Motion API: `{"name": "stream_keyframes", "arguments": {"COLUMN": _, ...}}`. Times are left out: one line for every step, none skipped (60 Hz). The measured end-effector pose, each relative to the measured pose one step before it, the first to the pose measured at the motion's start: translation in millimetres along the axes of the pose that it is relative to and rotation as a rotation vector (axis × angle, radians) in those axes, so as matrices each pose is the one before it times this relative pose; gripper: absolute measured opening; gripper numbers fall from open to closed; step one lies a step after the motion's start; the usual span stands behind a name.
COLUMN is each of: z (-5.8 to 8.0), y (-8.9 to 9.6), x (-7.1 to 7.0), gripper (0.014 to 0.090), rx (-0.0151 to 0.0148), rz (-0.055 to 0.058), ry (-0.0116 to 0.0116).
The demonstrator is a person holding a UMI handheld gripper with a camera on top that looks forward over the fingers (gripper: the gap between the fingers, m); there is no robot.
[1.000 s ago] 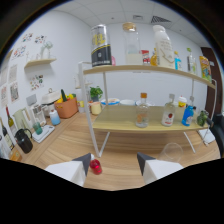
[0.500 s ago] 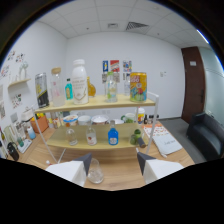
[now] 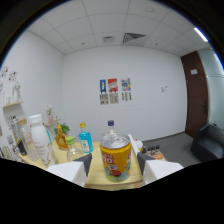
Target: Make me a cup of Vodka Sunrise.
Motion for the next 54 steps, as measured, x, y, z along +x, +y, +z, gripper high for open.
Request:
{"name": "stream_keyframes", "arguments": {"z": 5.00, "y": 1.58, "x": -0.24, "gripper": 0.0833, "rx": -0.00609, "rz": 0.0015, "ry": -0.00324}}
{"name": "stream_keyframes", "arguments": {"z": 2.65, "y": -1.16, "x": 3.00, "gripper": 0.0822, "rx": -0.00722, "rz": 0.0002, "ry": -0.00285}}
{"name": "stream_keyframes", "arguments": {"z": 4.49, "y": 3.73, "x": -2.68, "gripper": 0.0803, "rx": -0.00227, "rz": 0.0001, "ry": -0.00123}}
{"name": "stream_keyframes", "arguments": {"z": 1.00, "y": -1.61, "x": 3.17, "gripper": 0.0774, "rx": -0.00424, "rz": -0.0020, "ry": -0.00265}}
{"name": "stream_keyframes", "arguments": {"z": 2.57, "y": 0.52, "x": 0.45, "gripper": 0.0746, "rx": -0.00166, "rz": -0.0033, "ry": -0.00118}}
{"name": "stream_keyframes", "arguments": {"z": 2.53, "y": 0.60, "x": 0.53, "gripper": 0.0720, "rx": -0.00195, "rz": -0.0041, "ry": 0.00076}}
{"name": "stream_keyframes", "arguments": {"z": 2.37, "y": 0.30, "x": 0.68, "gripper": 0.0692, "rx": -0.00160, "rz": -0.0052, "ry": 0.00132}}
{"name": "stream_keyframes", "arguments": {"z": 1.67, "y": 0.09, "x": 0.74, "gripper": 0.0661, "rx": -0.00041, "rz": -0.0052, "ry": 0.00135}}
{"name": "stream_keyframes", "arguments": {"z": 1.38, "y": -0.47, "x": 0.55, "gripper": 0.0626, "rx": 0.00240, "rz": -0.0052, "ry": 0.00208}}
{"name": "stream_keyframes", "arguments": {"z": 0.91, "y": -1.24, "x": 0.35, "gripper": 0.0585, "rx": 0.00493, "rz": -0.0048, "ry": 0.00138}}
{"name": "stream_keyframes", "arguments": {"z": 2.43, "y": -0.68, "x": -0.90, "gripper": 0.0540, "rx": 0.00787, "rz": -0.0045, "ry": -0.00246}}
{"name": "stream_keyframes", "arguments": {"z": -0.44, "y": -1.62, "x": -0.25, "gripper": 0.0538, "rx": 0.00664, "rz": -0.0040, "ry": -0.00097}}
{"name": "stream_keyframes", "arguments": {"z": -0.69, "y": 0.37, "x": 0.77, "gripper": 0.0537, "rx": -0.00213, "rz": -0.0035, "ry": 0.00369}}
{"name": "stream_keyframes", "arguments": {"z": -1.48, "y": 0.36, "x": 1.87, "gripper": 0.0536, "rx": -0.00062, "rz": -0.0053, "ry": 0.00292}}
{"name": "stream_keyframes", "arguments": {"z": -0.03, "y": -0.26, "x": 0.46, "gripper": 0.0534, "rx": 0.00222, "rz": -0.0038, "ry": 0.00299}}
{"name": "stream_keyframes", "arguments": {"z": -0.04, "y": -0.31, "x": 0.47, "gripper": 0.0531, "rx": 0.00171, "rz": -0.0017, "ry": 0.00274}}
{"name": "stream_keyframes", "arguments": {"z": -0.09, "y": -0.31, "x": 0.40, "gripper": 0.0531, "rx": 0.00122, "rz": -0.0004, "ry": 0.00294}}
{"name": "stream_keyframes", "arguments": {"z": -0.46, "y": -0.26, "x": 0.48, "gripper": 0.0528, "rx": 0.00208, "rz": 0.0005, "ry": 0.00306}}
{"name": "stream_keyframes", "arguments": {"z": -0.71, "y": 0.16, "x": 0.07, "gripper": 0.0525, "rx": 0.00158, "rz": 0.0010, "ry": 0.00171}}
{"name": "stream_keyframes", "arguments": {"z": -0.79, "y": 0.60, "x": -0.35, "gripper": 0.0527, "rx": -0.00007, "rz": -0.0005, "ry": -0.00020}}
{"name": "stream_keyframes", "arguments": {"z": -0.82, "y": 0.33, "x": -0.56, "gripper": 0.0525, "rx": -0.00006, "rz": -0.0025, "ry": -0.00145}}
{"name": "stream_keyframes", "arguments": {"z": -1.06, "y": 0.03, "x": -0.29, "gripper": 0.0526, "rx": 0.00004, "rz": -0.0038, "ry": -0.00118}}
{"name": "stream_keyframes", "arguments": {"z": -0.47, "y": -0.66, "x": 0.35, "gripper": 0.0523, "rx": -0.00097, "rz": -0.0041, "ry": 0.00019}}
{"name": "stream_keyframes", "arguments": {"z": -2.01, "y": -0.56, "x": 0.15, "gripper": 0.0523, "rx": -0.00118, "rz": -0.0041, "ry": 0.00178}}
{"name": "stream_keyframes", "arguments": {"z": -2.14, "y": -1.06, "x": 0.20, "gripper": 0.0523, "rx": 0.00033, "rz": -0.0022, "ry": 0.00149}}
{"name": "stream_keyframes", "arguments": {"z": -2.55, "y": -2.02, "x": -0.12, "gripper": 0.0520, "rx": 0.00296, "rz": -0.0006, "ry": 0.00038}}
{"name": "stream_keyframes", "arguments": {"z": -2.24, "y": -1.89, "x": -0.38, "gripper": 0.0520, "rx": 0.00545, "rz": 0.0015, "ry": -0.00099}}
{"name": "stream_keyframes", "arguments": {"z": -4.09, "y": -3.86, "x": -0.70, "gripper": 0.0523, "rx": 0.00774, "rz": 0.0032, "ry": -0.00219}}
{"name": "stream_keyframes", "arguments": {"z": -2.97, "y": -2.98, "x": -1.02, "gripper": 0.0518, "rx": 0.00876, "rz": 0.0026, "ry": -0.00303}}
{"name": "stream_keyframes", "arguments": {"z": -3.84, "y": -3.68, "x": -0.97, "gripper": 0.0517, "rx": 0.00854, "rz": 0.0021, "ry": -0.00199}}
{"name": "stream_keyframes", "arguments": {"z": -3.93, "y": -3.82, "x": -0.72, "gripper": 0.0518, "rx": 0.00865, "rz": 0.0003, "ry": -0.00014}}
{"name": "stream_keyframes", "arguments": {"z": -4.10, "y": -4.23, "x": -0.77, "gripper": 0.0519, "rx": 0.00938, "rz": -0.0015, "ry": 0.00138}}
{"name": "stream_keyframes", "arguments": {"z": -3.18, "y": -4.74, "x": -0.46, "gripper": 0.0520, "rx": 0.00936, "rz": -0.0042, "ry": 0.00085}}
{"name": "stream_keyframes", "arguments": {"z": -4.38, "y": -4.04, "x": -1.14, "gripper": 0.0518, "rx": 0.00980, "rz": -0.0052, "ry": -0.00006}}
{"name": "stream_keyframes", "arguments": {"z": -4.21, "y": -3.91, "x": -1.49, "gripper": 0.0518, "rx": 0.00994, "rz": -0.0042, "ry": -0.00134}}
{"name": "stream_keyframes", "arguments": {"z": -6.27, "y": -1.44, "x": -3.14, "gripper": 0.0517, "rx": 0.00984, "rz": 0.0018, "ry": -0.00072}}
{"name": "stream_keyframes", "arguments": {"z": -3.37, "y": -5.54, "x": -0.04, "gripper": 0.0517, "rx": 0.00994, "rz": 0.0034, "ry": -0.00191}}
{"name": "stream_keyframes", "arguments": {"z": -6.23, "y": 0.41, "x": -3.30, "gripper": 0.0517, "rx": 0.00659, "rz": 0.0090, "ry": -0.00124}}
{"name": "stream_keyframes", "arguments": {"z": -4.59, "y": -0.62, "x": -2.61, "gripper": 0.0515, "rx": 0.00333, "rz": 0.0069, "ry": -0.00433}}
{"name": "stream_keyframes", "arguments": {"z": -4.51, "y": 0.46, "x": -2.75, "gripper": 0.0517, "rx": 0.00098, "rz": 0.0064, "ry": -0.00509}}
{"name": "stream_keyframes", "arguments": {"z": -4.39, "y": 1.21, "x": -2.18, "gripper": 0.0515, "rx": 0.00139, "rz": 0.0072, "ry": -0.00346}}
{"name": "stream_keyframes", "arguments": {"z": -4.27, "y": 1.88, "x": -1.52, "gripper": 0.0516, "rx": 0.00175, "rz": 0.0093, "ry": -0.00070}}
{"name": "stream_keyframes", "arguments": {"z": -3.98, "y": 2.83, "x": -2.04, "gripper": 0.0518, "rx": 0.00094, "rz": 0.0103, "ry": 0.00105}}
{"name": "stream_keyframes", "arguments": {"z": -3.80, "y": 3.31, "x": -1.52, "gripper": 0.0517, "rx": -0.00077, "rz": 0.0084, "ry": -0.00001}}
{"name": "stream_keyframes", "arguments": {"z": -3.30, "y": 4.11, "x": -3.07, "gripper": 0.0516, "rx": -0.00126, "rz": 0.0049, "ry": -0.00247}}
{"name": "stream_keyframes", "arguments": {"z": -3.25, "y": 5.59, "x": -2.39, "gripper": 0.0516, "rx": -0.00345, "rz": 0.0051, "ry": -0.00362}}
{"name": "stream_keyframes", "arguments": {"z": -3.16, "y": 4.82, "x": -0.94, "gripper": 0.0517, "rx": -0.00686, "rz": 0.0035, "ry": -0.00361}}
{"name": "stream_keyframes", "arguments": {"z": -2.35, "y": 8.57, "x": -2.42, "gripper": 0.0515, "rx": -0.00948, "rz": 0.0057, "ry": -0.00189}}
{"name": "stream_keyframes", "arguments": {"z": -1.91, "y": 9.73, "x": -1.81, "gripper": 0.0516, "rx": -0.01219, "rz": 0.0067, "ry": 0.00019}}
{"name": "stream_keyframes", "arguments": {"z": -1.56, "y": 10.71, "x": -1.87, "gripper": 0.0515, "rx": -0.01398, "rz": 0.0050, "ry": 0.00045}}
{"name": "stream_keyframes", "arguments": {"z": -1.03, "y": 11.45, "x": -2.18, "gripper": 0.0515, "rx": -0.01521, "rz": 0.0022, "ry": -0.00048}}
{"name": "stream_keyframes", "arguments": {"z": -0.35, "y": 12.64, "x": -2.01, "gripper": 0.0516, "rx": -0.01688, "rz": -0.0003, "ry": -0.00020}}
{"name": "stream_keyframes", "arguments": {"z": 0.07, "y": 12.70, "x": -1.38, "gripper": 0.0516, "rx": -0.01732, "rz": -0.0008, "ry": 0.00114}}
{"name": "stream_keyframes", "arguments": {"z": 0.32, "y": 12.59, "x": -1.28, "gripper": 0.0514, "rx": -0.01578, "rz": 0.0022, "ry": 0.00263}}
